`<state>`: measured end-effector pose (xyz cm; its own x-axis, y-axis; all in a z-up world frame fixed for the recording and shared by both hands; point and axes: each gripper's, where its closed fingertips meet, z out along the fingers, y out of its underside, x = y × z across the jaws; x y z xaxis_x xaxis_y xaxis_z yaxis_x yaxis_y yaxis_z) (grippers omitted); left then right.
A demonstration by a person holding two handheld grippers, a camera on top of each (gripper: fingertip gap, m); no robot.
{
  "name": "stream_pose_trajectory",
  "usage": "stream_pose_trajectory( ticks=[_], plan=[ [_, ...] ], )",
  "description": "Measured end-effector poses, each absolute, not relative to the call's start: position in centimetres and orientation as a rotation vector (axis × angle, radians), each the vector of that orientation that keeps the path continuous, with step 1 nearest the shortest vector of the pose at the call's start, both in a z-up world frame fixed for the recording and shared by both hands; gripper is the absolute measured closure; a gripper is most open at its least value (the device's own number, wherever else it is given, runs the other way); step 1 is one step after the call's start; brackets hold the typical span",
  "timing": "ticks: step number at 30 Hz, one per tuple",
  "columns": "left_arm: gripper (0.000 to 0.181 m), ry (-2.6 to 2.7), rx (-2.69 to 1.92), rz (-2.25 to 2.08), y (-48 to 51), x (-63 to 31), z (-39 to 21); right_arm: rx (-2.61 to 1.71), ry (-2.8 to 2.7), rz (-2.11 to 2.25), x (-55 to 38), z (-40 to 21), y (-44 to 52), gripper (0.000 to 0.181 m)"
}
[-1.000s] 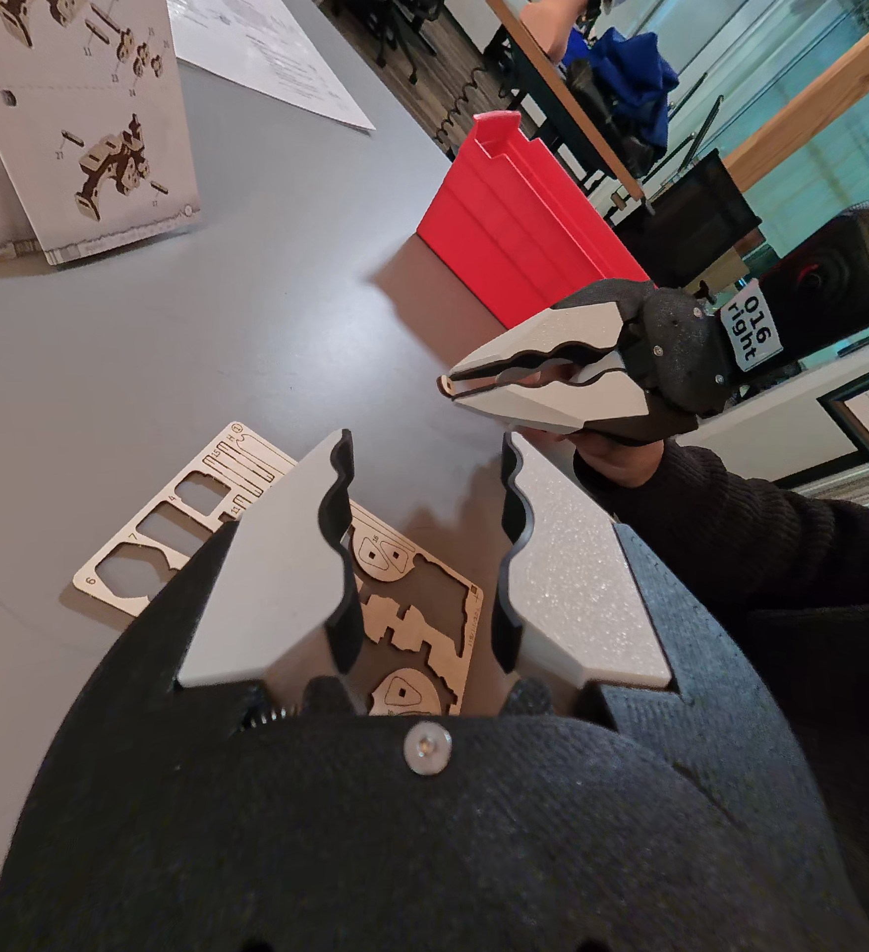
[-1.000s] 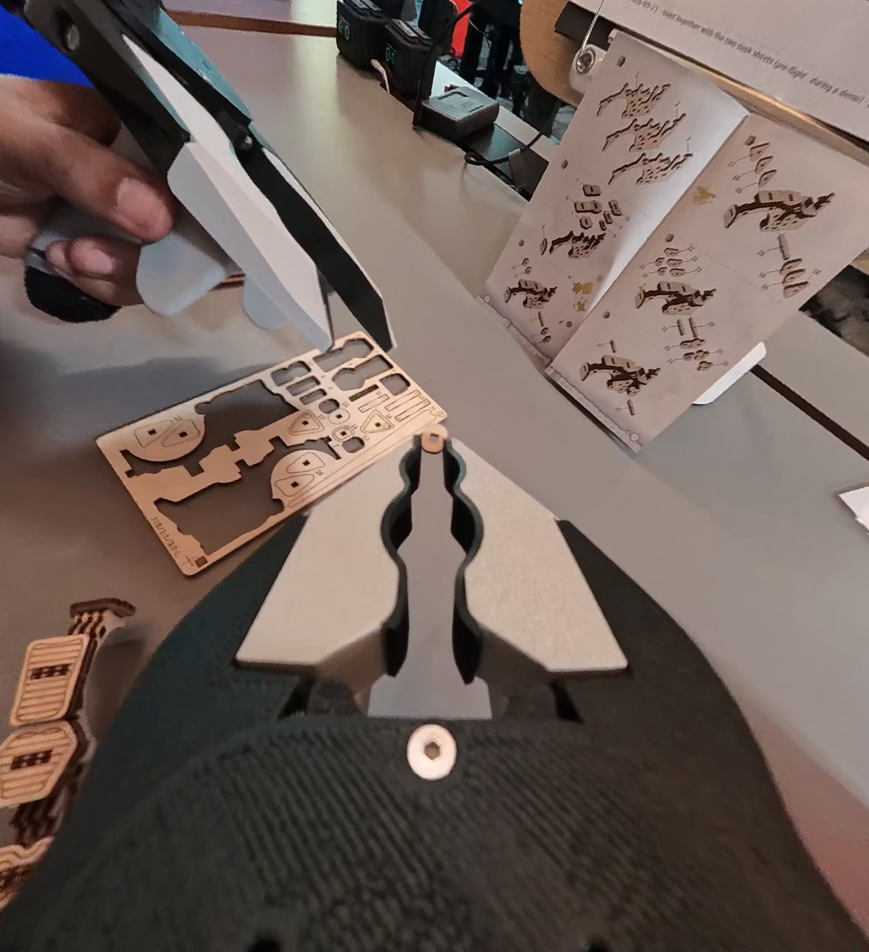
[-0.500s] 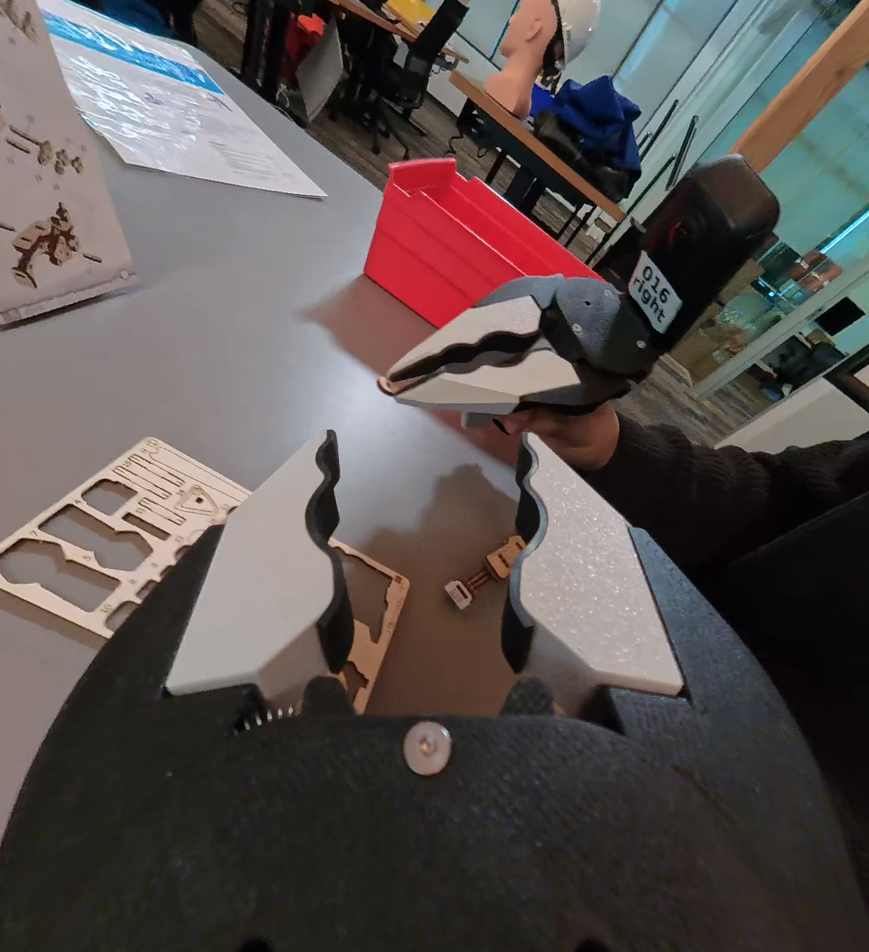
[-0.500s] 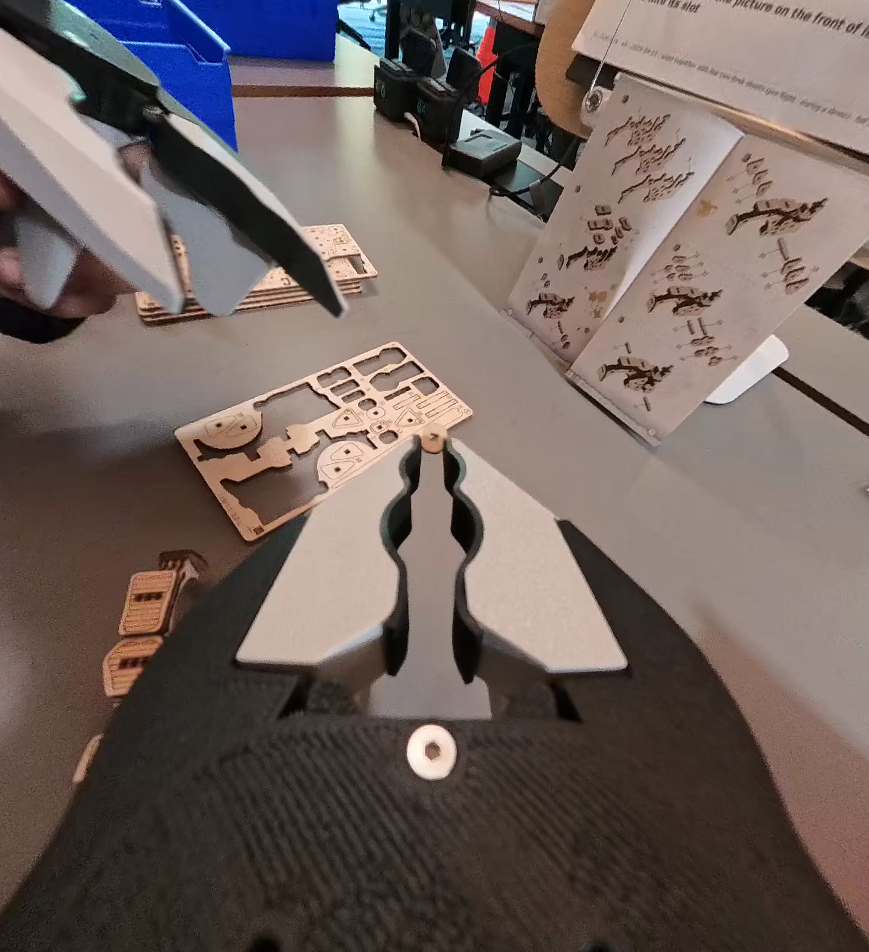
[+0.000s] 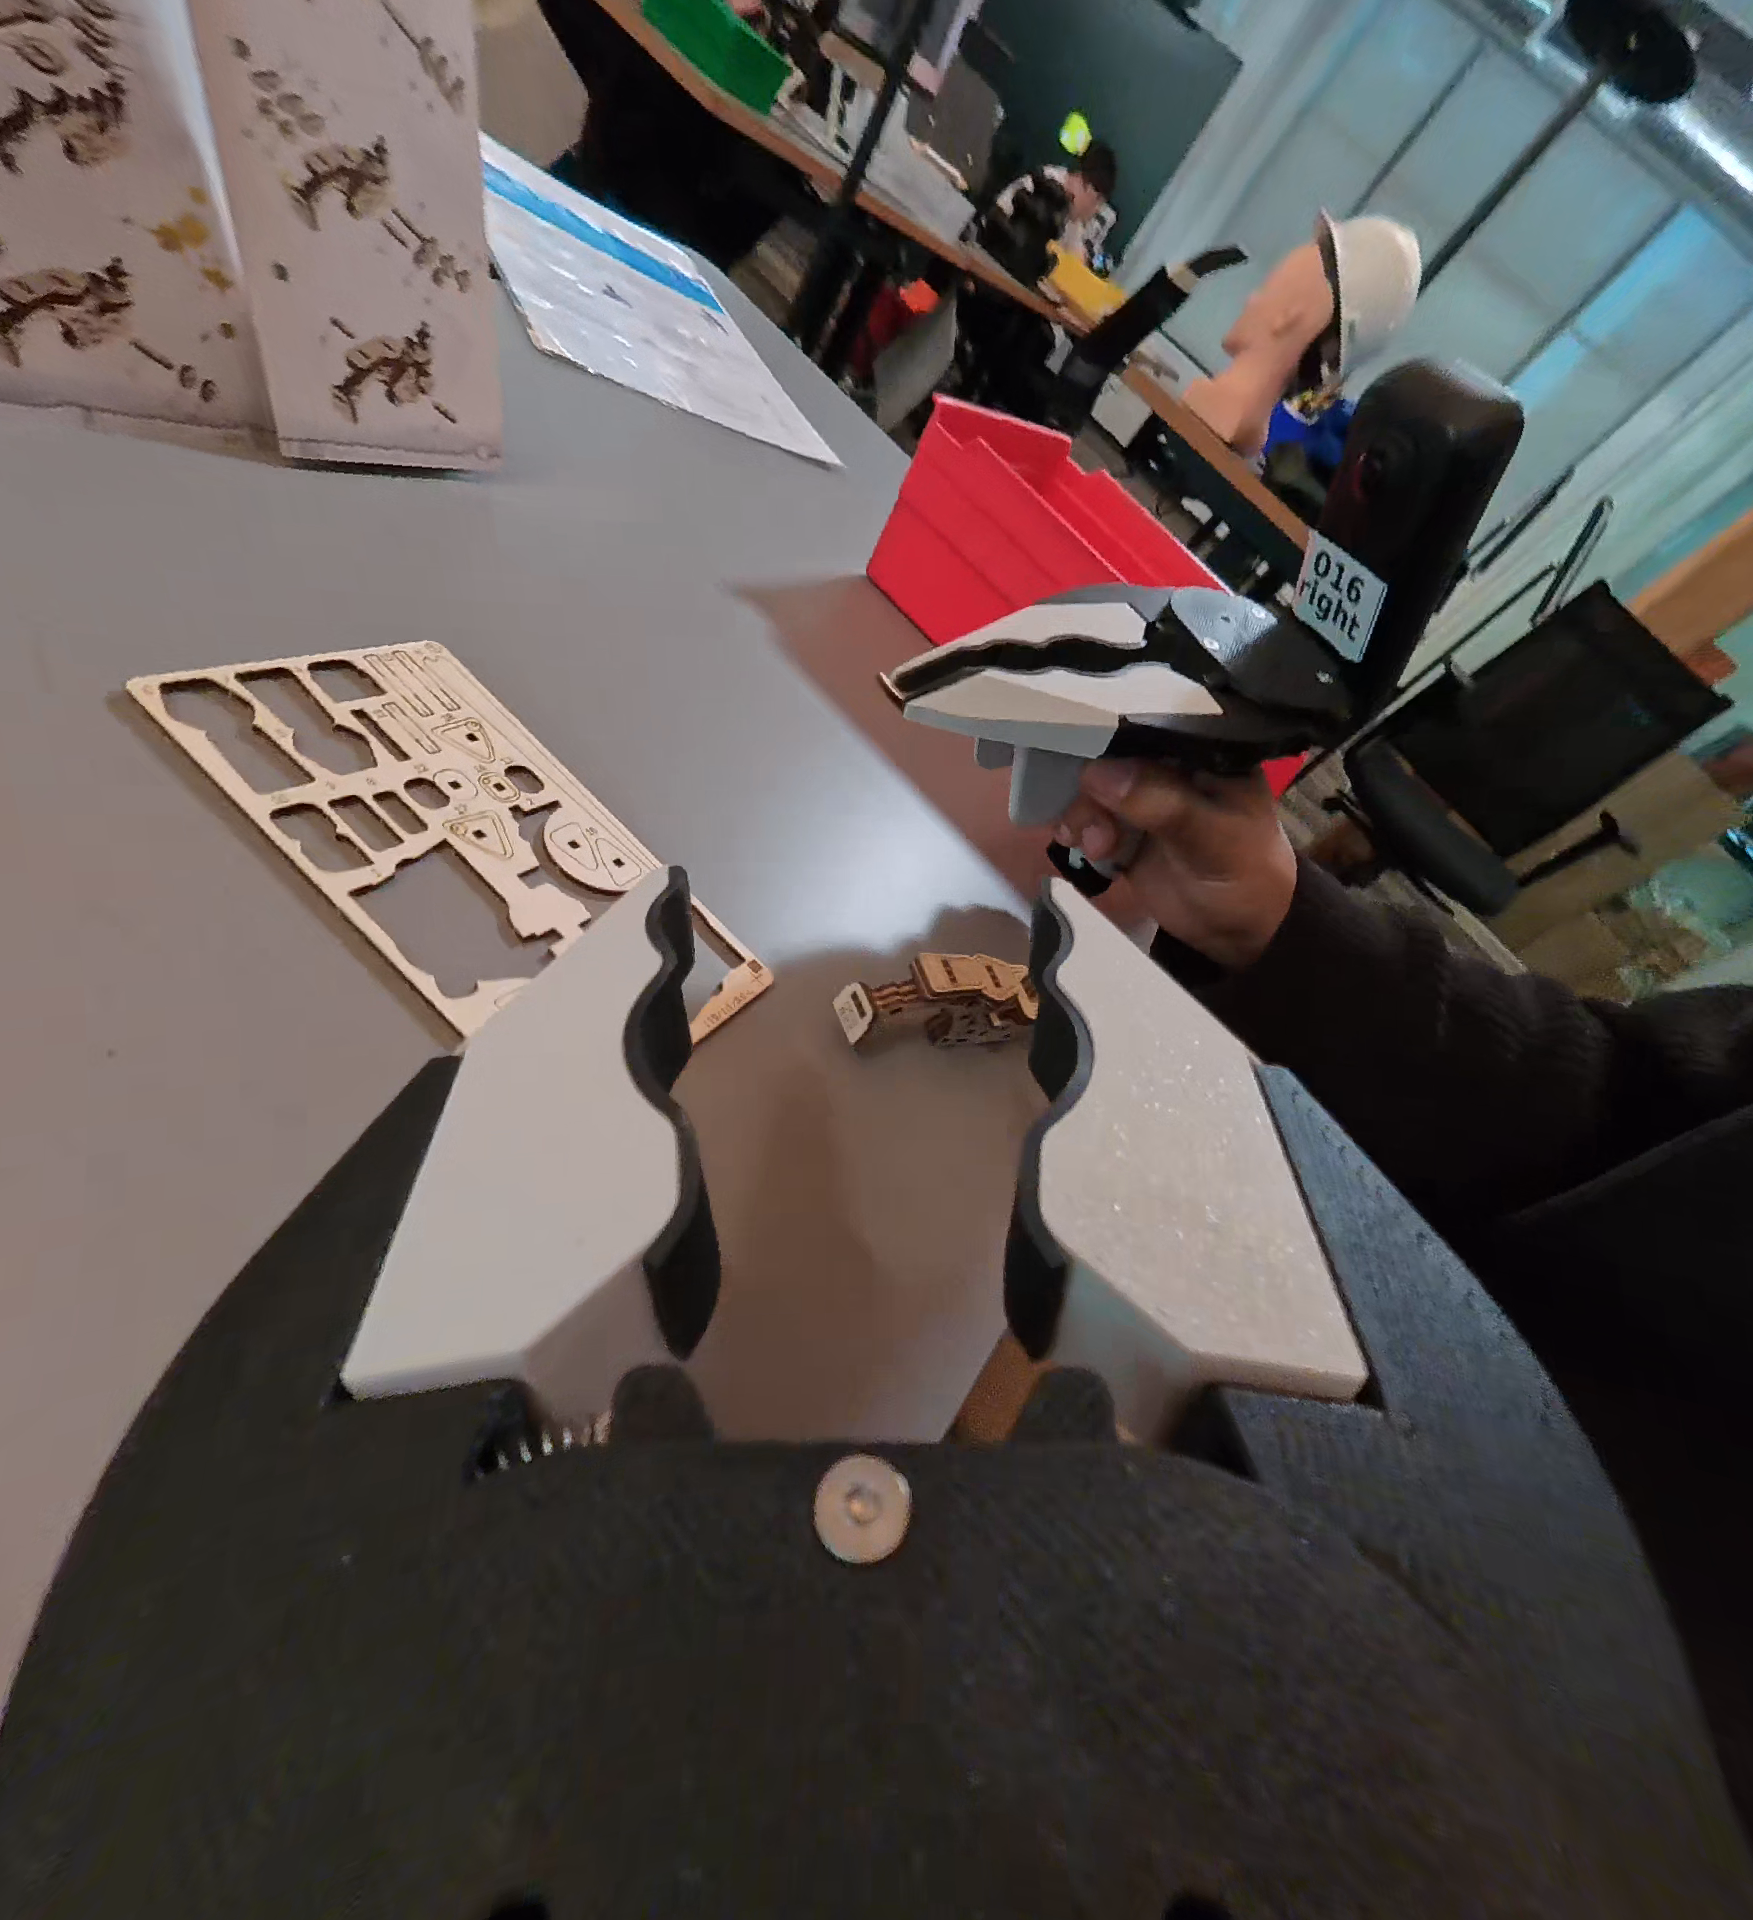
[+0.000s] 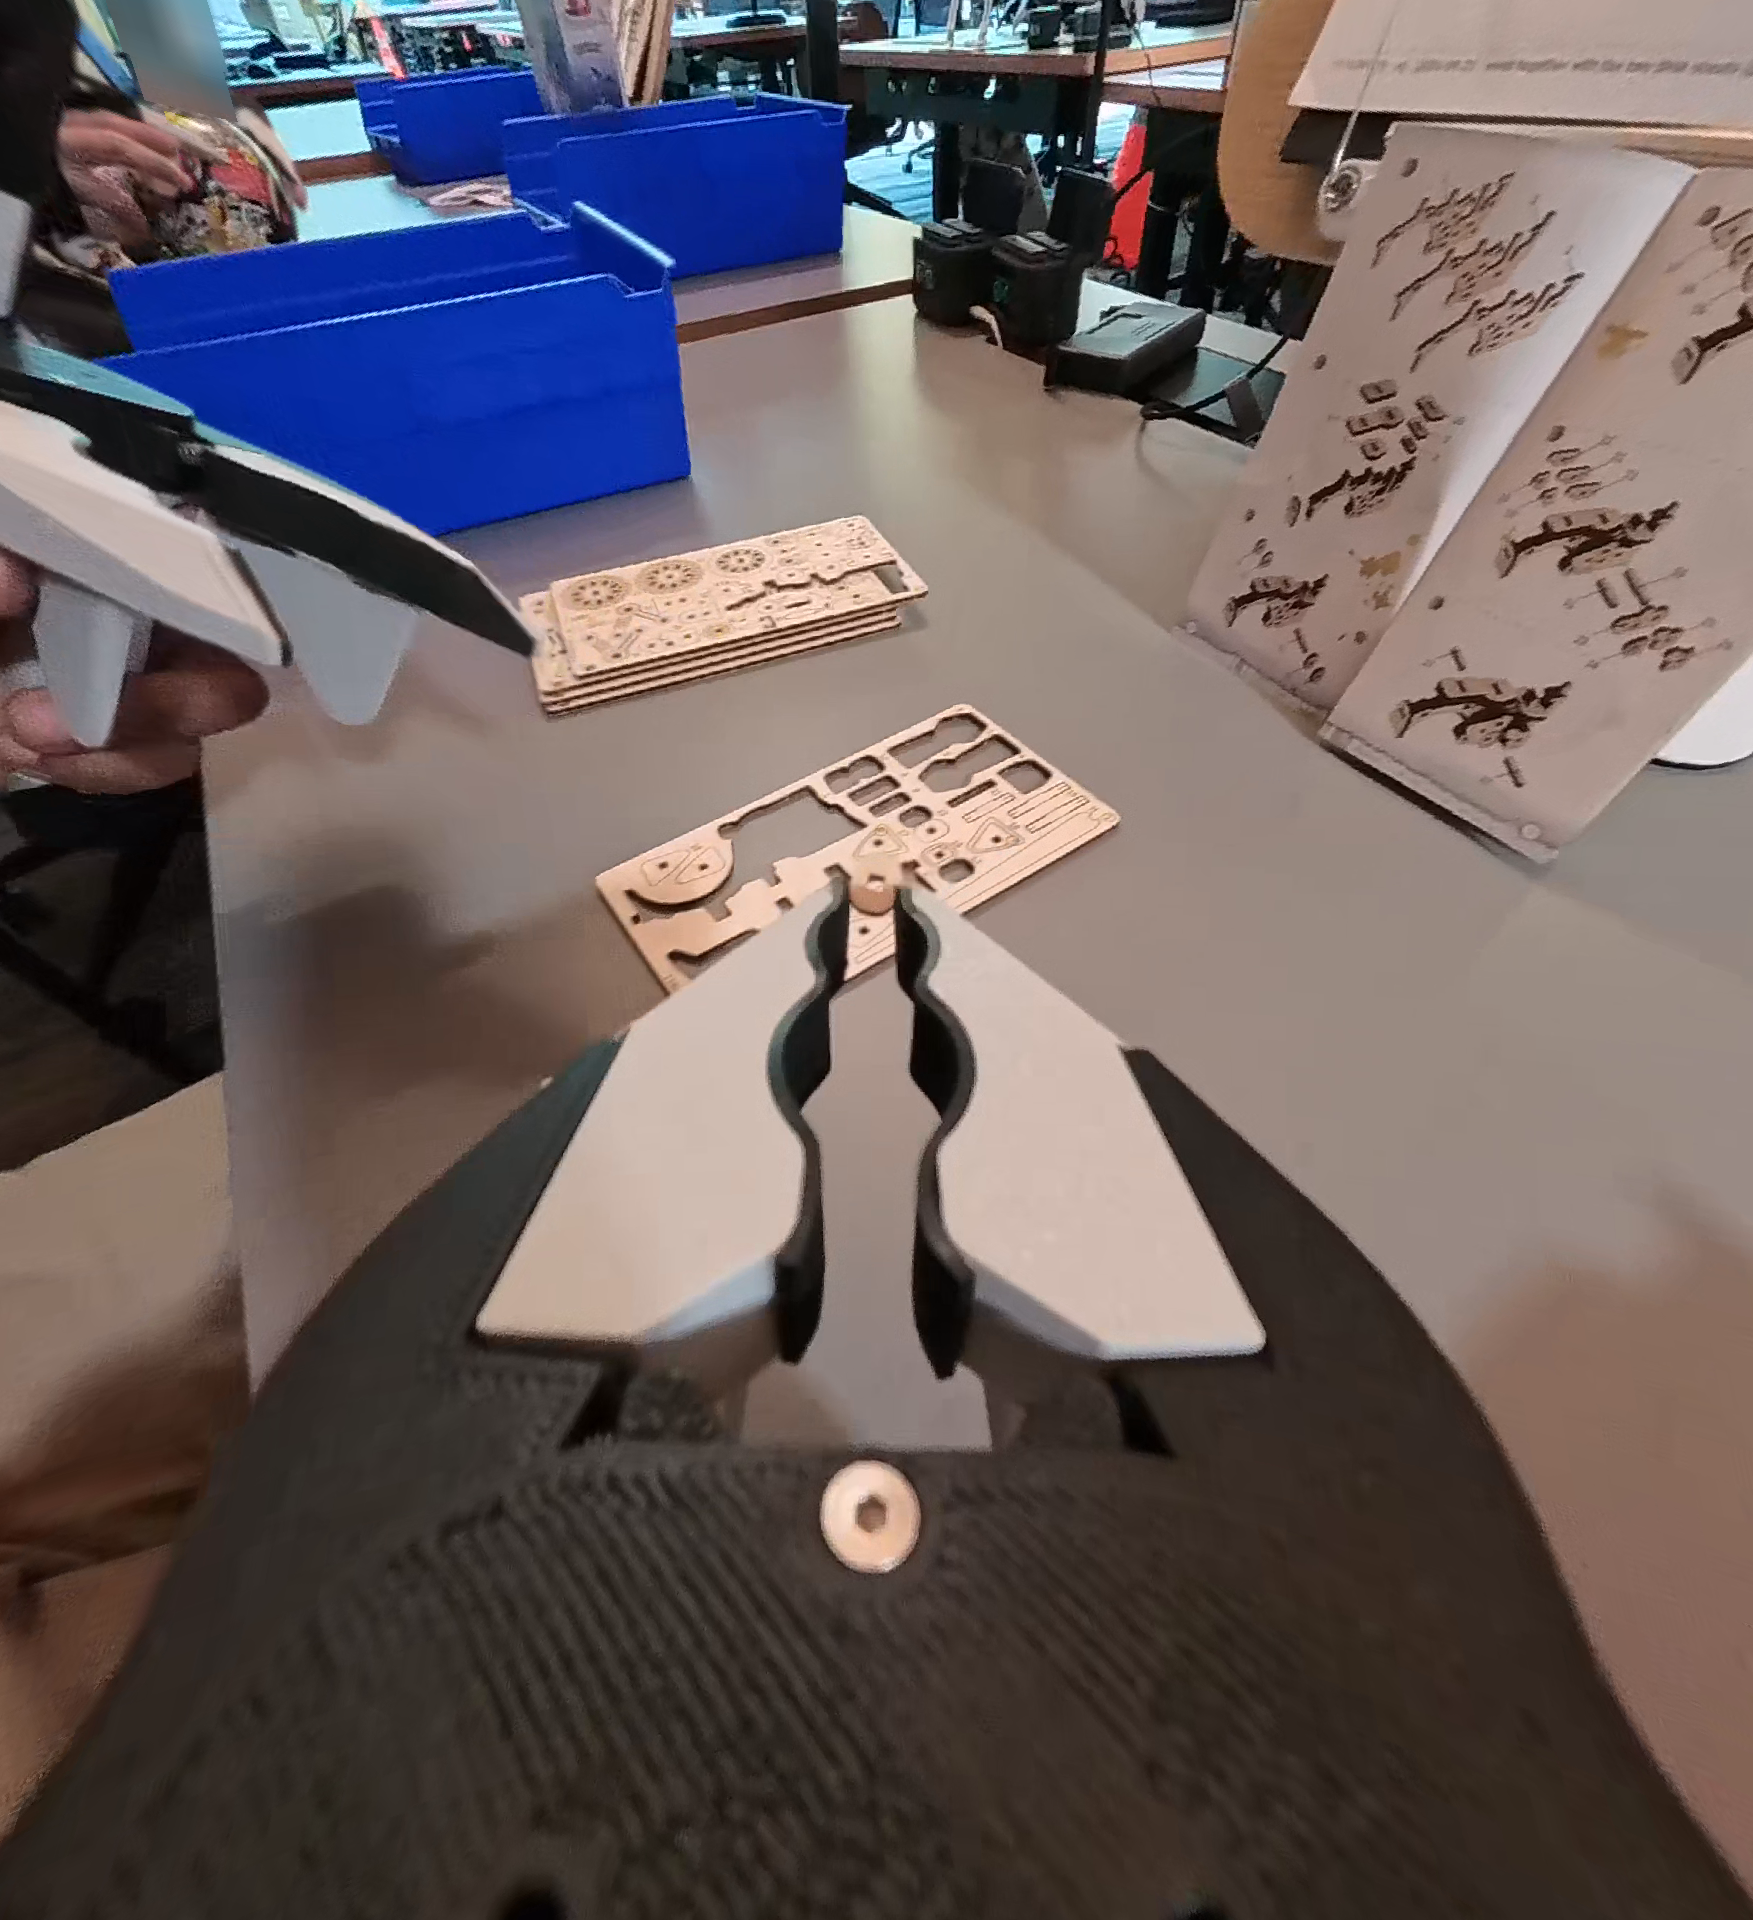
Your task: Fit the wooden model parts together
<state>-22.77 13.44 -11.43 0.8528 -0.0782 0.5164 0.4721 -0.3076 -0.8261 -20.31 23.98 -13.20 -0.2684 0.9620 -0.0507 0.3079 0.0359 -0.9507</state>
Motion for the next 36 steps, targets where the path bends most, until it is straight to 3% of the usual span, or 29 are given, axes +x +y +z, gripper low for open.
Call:
stream_pose_trajectory(
  ticks=[19, 36],
  plan=[
    [0.109, -0.33, -1.778, -0.391, 9.8, -19.3, -7.6, -1.281, -1.655, 1.355, -18.3, -12.8, 22.8, 0.174],
    [0.111, -0.395, -1.755, -0.438, 10.3, -20.2, -8.6, -1.262, -1.652, 1.305, -17.9, -12.7, 23.2, 0.174]
  ],
)
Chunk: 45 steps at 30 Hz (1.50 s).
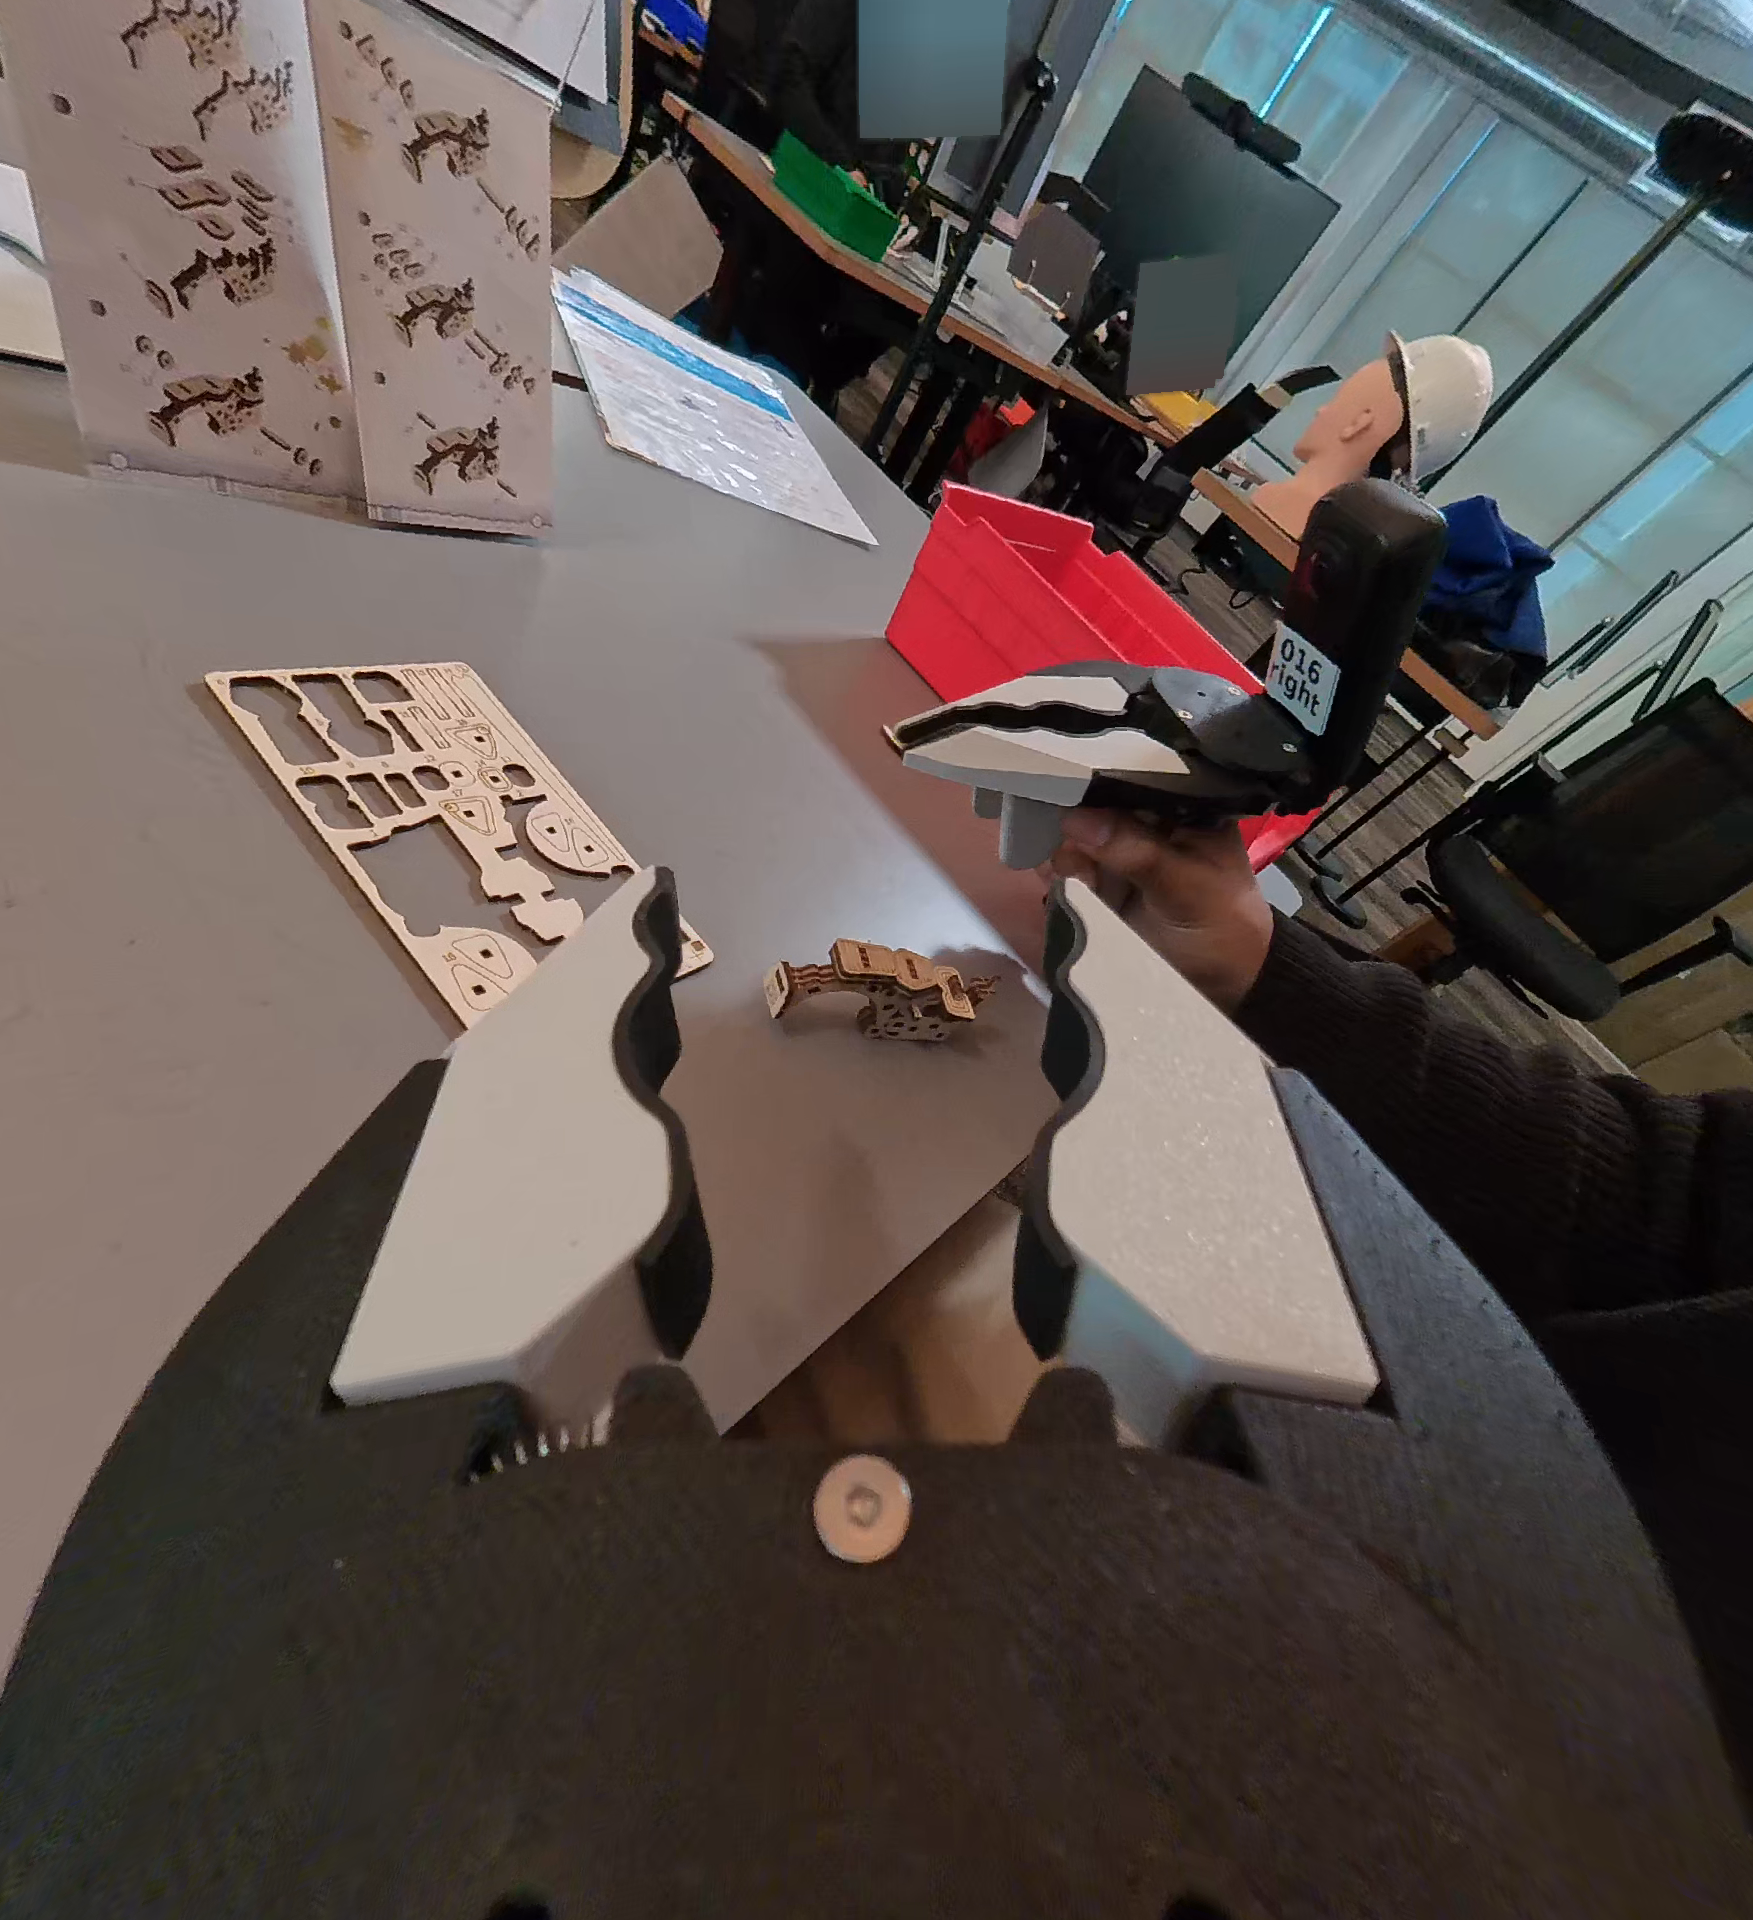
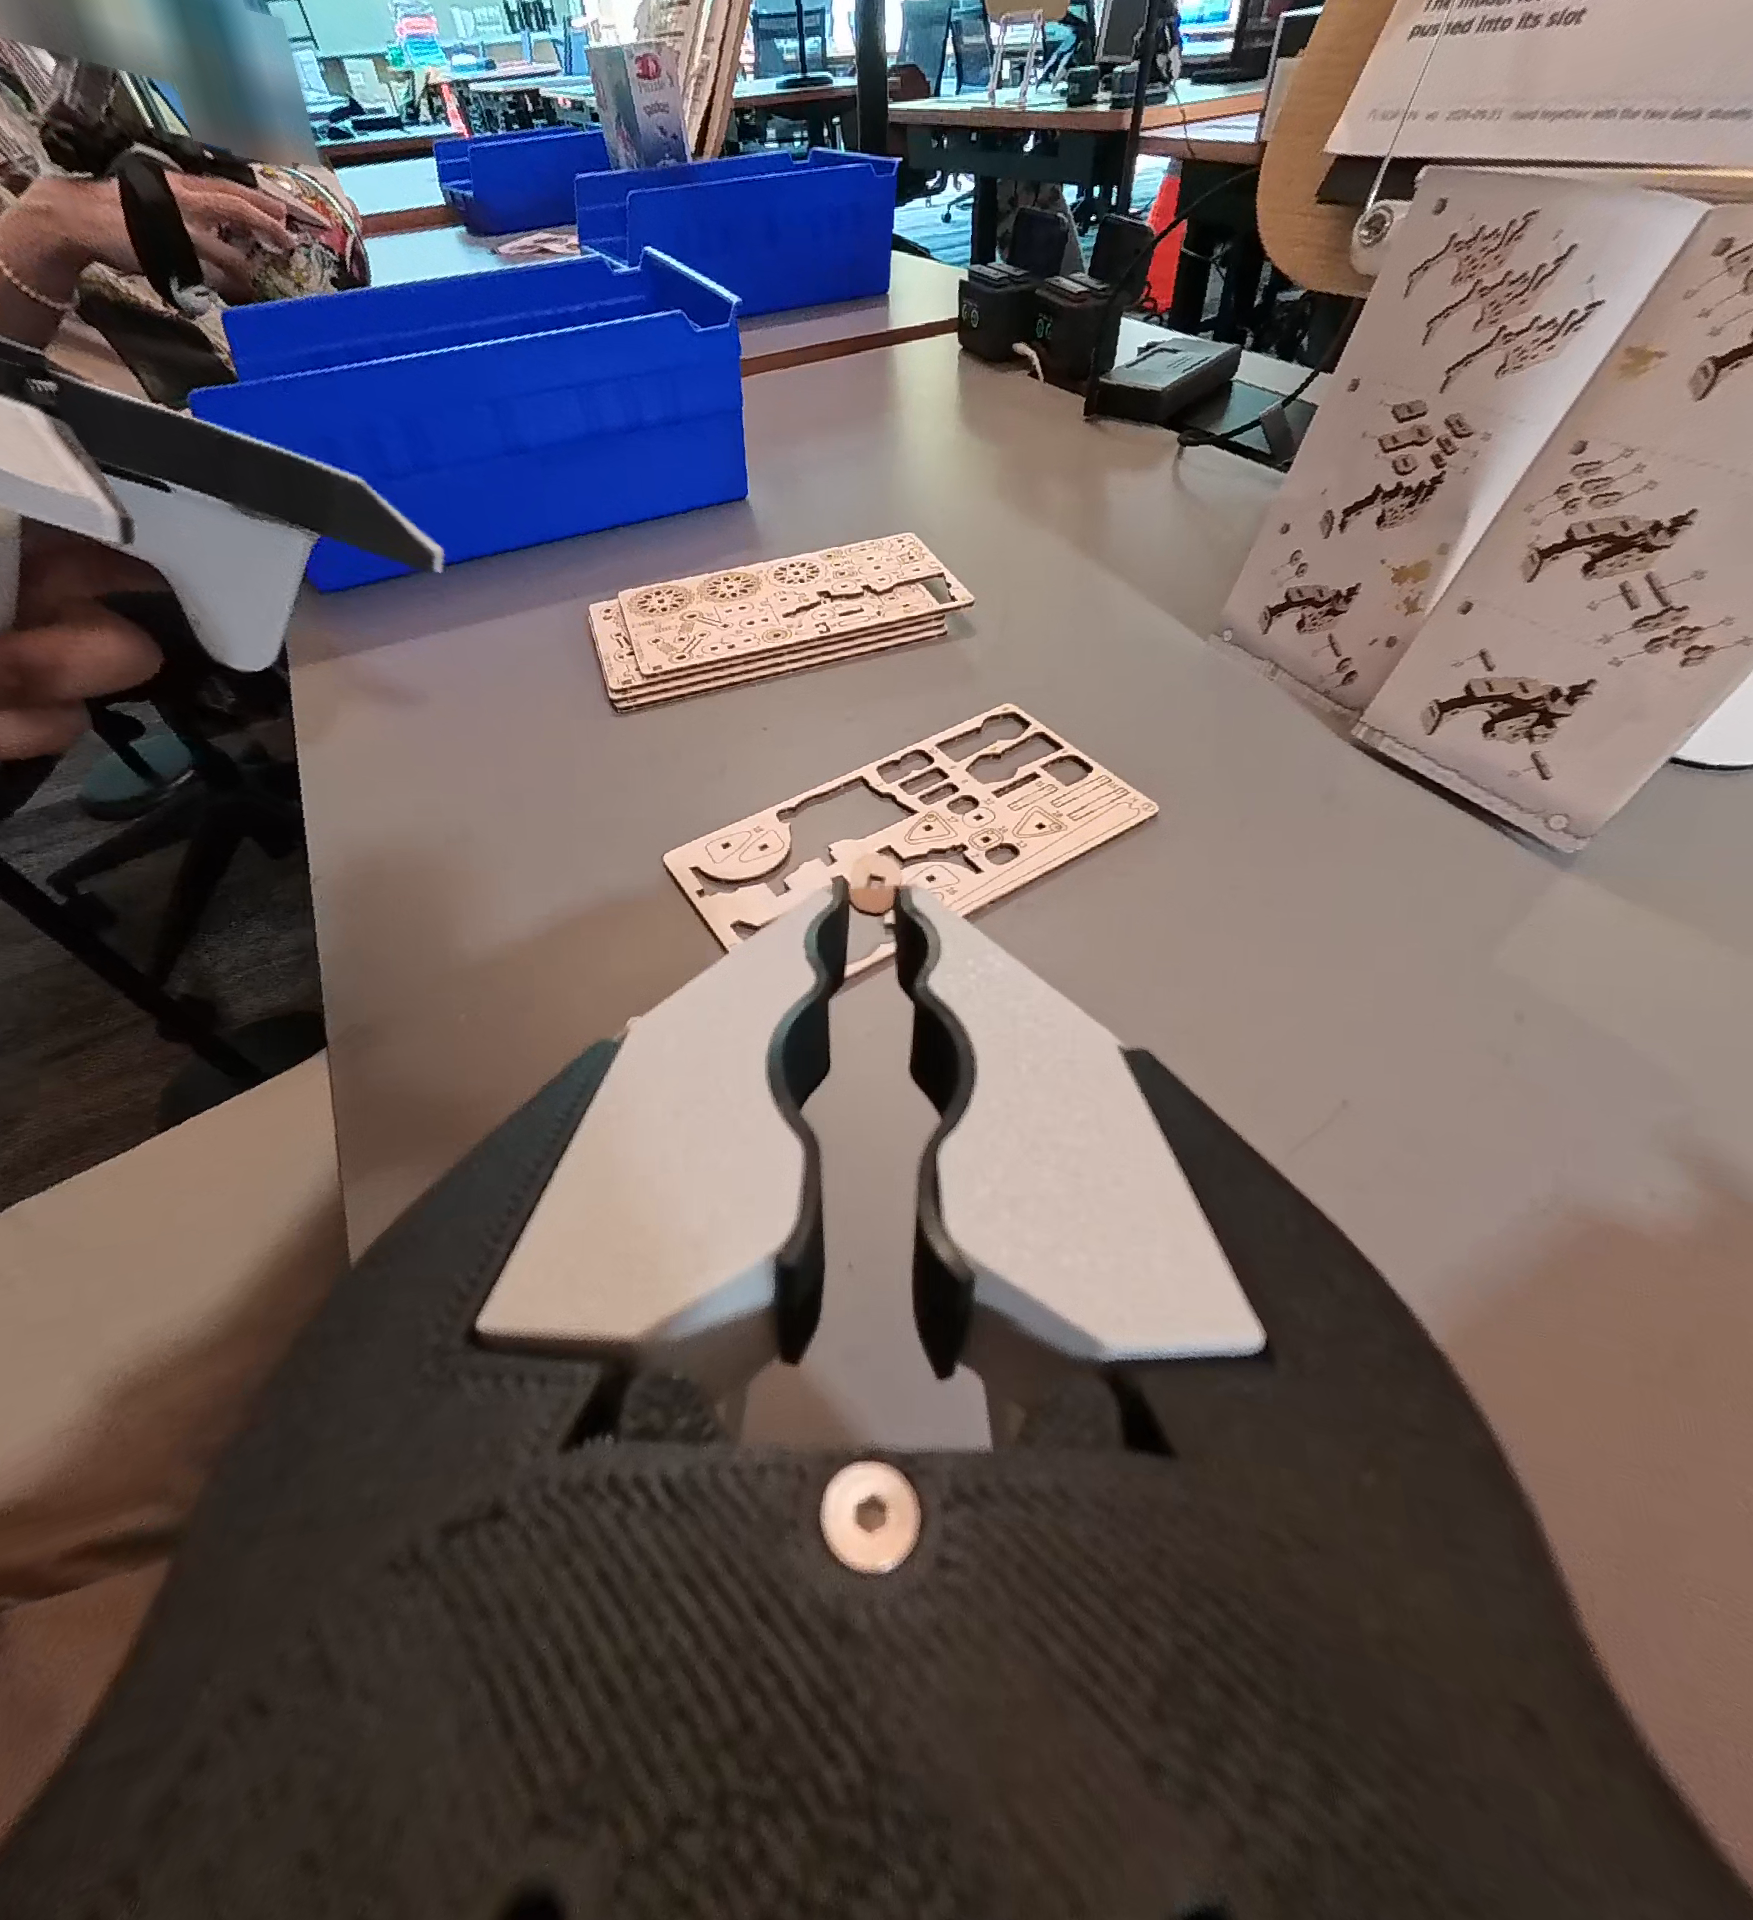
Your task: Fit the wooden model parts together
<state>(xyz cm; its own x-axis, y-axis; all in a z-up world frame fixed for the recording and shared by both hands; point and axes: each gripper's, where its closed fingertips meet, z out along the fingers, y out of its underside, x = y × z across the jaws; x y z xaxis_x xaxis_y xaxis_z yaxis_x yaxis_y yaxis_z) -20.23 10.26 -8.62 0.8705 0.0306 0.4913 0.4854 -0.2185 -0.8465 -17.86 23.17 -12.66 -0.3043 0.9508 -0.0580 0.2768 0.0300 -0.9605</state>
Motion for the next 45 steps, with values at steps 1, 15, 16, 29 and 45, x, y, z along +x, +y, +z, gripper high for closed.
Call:
stream_pose_trajectory(
  ticks=[1, 15, 16, 29, 45],
  plan=[
    [0.11, -0.395, -1.757, -0.434, 10.4, -20.3, -8.7, -1.264, -1.649, 1.305, -17.8, -12.7, 23.3, 0.174],
    [0.104, -0.322, -1.745, -0.453, 14.7, -20.1, -7.0, -1.313, -1.504, 1.289, -12.7, -11.0, 26.1, 0.174],
    [0.103, -0.303, -1.75, -0.454, 15.0, -19.8, -7.0, -1.322, -1.49, 1.291, -12.4, -11.0, 26.4, 0.174],
    [0.103, -0.288, -1.738, -0.564, 15.5, -19.4, -7.3, -1.244, -1.514, 1.326, -13.4, -8.6, 25.2, 0.174],
    [0.141, -0.329, -1.574, -0.706, 12.2, -18.9, -7.9, -0.825, -1.799, 1.466, -18.2, -6.9, 14.1, 0.174]
  ],
)
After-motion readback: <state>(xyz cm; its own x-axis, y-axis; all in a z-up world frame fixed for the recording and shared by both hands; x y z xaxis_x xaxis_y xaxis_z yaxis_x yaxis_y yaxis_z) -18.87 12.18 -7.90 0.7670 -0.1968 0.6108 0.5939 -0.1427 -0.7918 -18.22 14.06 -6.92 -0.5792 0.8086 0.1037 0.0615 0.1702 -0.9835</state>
